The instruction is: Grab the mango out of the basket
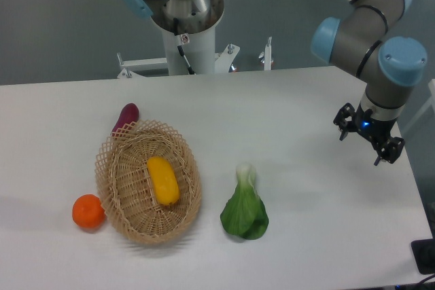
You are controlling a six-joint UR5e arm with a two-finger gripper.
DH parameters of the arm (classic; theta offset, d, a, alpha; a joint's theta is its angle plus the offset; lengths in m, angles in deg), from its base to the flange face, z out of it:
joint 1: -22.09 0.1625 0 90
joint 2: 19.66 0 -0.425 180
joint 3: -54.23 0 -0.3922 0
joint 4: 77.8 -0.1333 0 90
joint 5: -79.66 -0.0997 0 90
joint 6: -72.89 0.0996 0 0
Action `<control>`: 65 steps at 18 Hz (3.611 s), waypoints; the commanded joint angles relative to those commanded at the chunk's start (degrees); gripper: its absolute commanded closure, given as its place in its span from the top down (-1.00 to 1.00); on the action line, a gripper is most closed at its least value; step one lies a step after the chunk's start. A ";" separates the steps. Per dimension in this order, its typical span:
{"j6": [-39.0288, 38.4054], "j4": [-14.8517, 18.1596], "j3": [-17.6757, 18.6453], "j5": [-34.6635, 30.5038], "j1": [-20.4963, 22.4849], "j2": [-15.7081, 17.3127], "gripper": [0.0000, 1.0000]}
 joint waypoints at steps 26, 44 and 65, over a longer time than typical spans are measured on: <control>-19.23 0.88 0.00 -0.09 -6.24 -0.09 1.00; -39.37 3.42 0.26 9.67 -14.32 1.49 1.00; -53.96 9.67 8.08 10.02 -30.05 4.39 1.00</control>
